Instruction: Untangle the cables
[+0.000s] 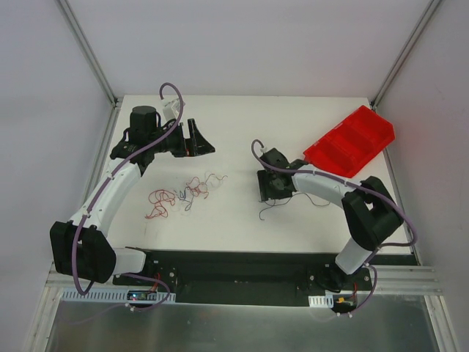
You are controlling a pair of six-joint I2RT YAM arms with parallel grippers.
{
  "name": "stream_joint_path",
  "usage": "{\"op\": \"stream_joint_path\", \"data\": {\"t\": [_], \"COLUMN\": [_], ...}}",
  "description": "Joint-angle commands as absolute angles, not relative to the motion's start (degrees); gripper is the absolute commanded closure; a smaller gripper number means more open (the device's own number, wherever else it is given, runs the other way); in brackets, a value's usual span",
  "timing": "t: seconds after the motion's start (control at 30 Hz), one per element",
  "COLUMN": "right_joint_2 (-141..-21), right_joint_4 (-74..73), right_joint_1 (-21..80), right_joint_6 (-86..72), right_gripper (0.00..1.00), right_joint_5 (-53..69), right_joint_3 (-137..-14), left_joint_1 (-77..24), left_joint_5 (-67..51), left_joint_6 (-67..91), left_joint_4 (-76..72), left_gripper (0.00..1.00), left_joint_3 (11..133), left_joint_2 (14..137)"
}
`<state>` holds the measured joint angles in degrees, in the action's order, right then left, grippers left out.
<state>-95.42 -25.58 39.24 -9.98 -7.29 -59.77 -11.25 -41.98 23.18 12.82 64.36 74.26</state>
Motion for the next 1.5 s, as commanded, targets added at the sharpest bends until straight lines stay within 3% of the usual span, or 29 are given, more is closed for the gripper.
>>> {"op": "stream_joint_path", "data": {"t": [0.0, 0.17, 0.33, 0.47, 0.57, 1.0, 1.33, 1.47], "right_joint_2": [-96.9, -99.0, -99.7, -98.1, -94.3, -68.9, -64.1, -66.8], "right_joint_4": [-25.1, -26.9, -27.4, -24.2, -22.7, -29.1, -39.5, -41.3], "right_joint_1": [39.6, 41.7, 43.7, 44.1, 44.7, 42.3, 37.7, 36.7], "right_joint_6": [-9.5, -11.7, -15.4, -16.7, -16.6, -14.9, -5.9, -4.1], "right_gripper": [0.42, 0.46, 0.62, 0.8, 1.0, 1.0, 1.0, 1.0], "right_joint_5": [-7.7, -12.5, -16.2, -15.6, -17.0, -22.4, -28.6, -24.3], "right_joint_3": [-59.2, -59.6, -58.2, -55.4, -54.1, -57.7, -79.3, -84.6], "left_joint_1": [-11.1, -11.1, -11.1, -11.1, -11.1, -11.1, -11.1, -11.1], "left_joint_5": [-43.9, -43.9, -43.9, -43.8, -43.7, -45.0, -45.9, -46.8], "left_joint_6": [22.5, 22.5, 22.4, 22.5, 22.5, 23.3, 23.9, 24.3], "left_joint_4": [12.1, 12.1, 12.1, 12.0, 12.1, 12.1, 11.7, 11.6], "left_gripper": [0.16, 0.16, 0.16, 0.16, 0.16, 0.16, 0.17, 0.17], "left_joint_3": [64.7, 64.7, 64.6, 64.6, 64.6, 64.8, 64.7, 64.8], "left_joint_2": [73.9, 74.3, 74.4, 74.4, 74.4, 75.9, 76.9, 77.0]}}
